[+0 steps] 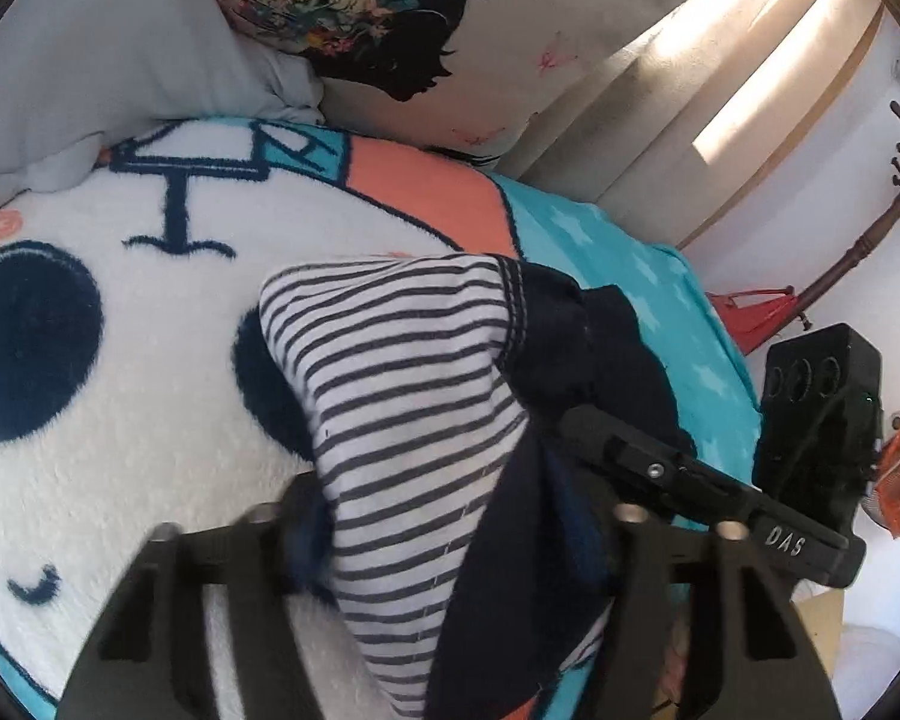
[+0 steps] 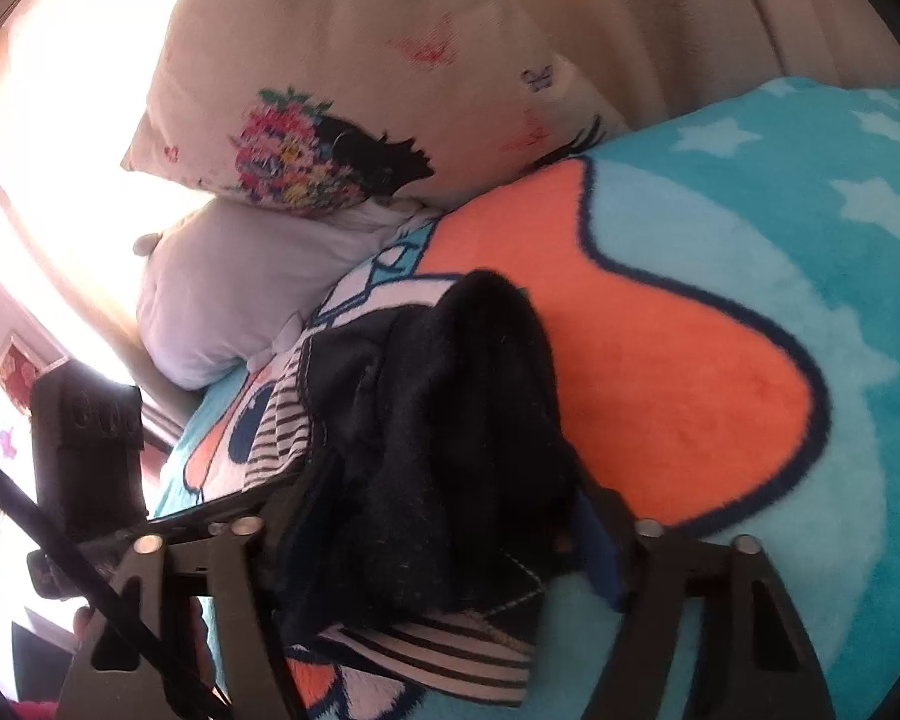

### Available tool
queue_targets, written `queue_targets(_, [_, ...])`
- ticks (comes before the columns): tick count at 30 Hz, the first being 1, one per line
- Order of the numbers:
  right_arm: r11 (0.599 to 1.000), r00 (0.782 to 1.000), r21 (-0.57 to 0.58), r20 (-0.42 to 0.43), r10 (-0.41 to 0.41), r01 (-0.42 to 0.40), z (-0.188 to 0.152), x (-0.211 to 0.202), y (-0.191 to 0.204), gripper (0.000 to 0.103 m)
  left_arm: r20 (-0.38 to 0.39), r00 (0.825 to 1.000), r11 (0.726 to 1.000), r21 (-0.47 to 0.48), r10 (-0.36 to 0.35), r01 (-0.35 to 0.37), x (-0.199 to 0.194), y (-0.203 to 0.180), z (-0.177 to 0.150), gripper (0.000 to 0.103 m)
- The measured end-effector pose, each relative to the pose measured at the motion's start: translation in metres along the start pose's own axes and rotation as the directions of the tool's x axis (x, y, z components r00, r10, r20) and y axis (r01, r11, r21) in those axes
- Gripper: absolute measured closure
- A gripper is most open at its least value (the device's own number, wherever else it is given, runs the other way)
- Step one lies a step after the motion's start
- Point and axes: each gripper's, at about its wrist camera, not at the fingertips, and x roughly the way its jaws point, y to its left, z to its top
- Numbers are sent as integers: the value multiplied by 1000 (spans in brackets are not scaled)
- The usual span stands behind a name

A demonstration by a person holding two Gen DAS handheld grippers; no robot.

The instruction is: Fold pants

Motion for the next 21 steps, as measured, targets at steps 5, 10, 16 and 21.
queue_targets(5, [1000,1000,-11,8,13,-13,-1,-2,6,53,35,998,999,-30,-42,43,-18,2,-1,71])
queue_targets(10, [999,999,-25,34,37,-36,2,-10,18,57,95,995,999,35,28,-32,-37,-14,2,72])
queue_targets(16, [995,998,-98,42,40,-36,24,-10,50,58,131,990,997,42,54,-60,-53,-5,29,72])
queue_targets(21, [991,999,-127,25,45,-42,44,11,68,58,142,983,992,31,116,-122,-58,11,49,72])
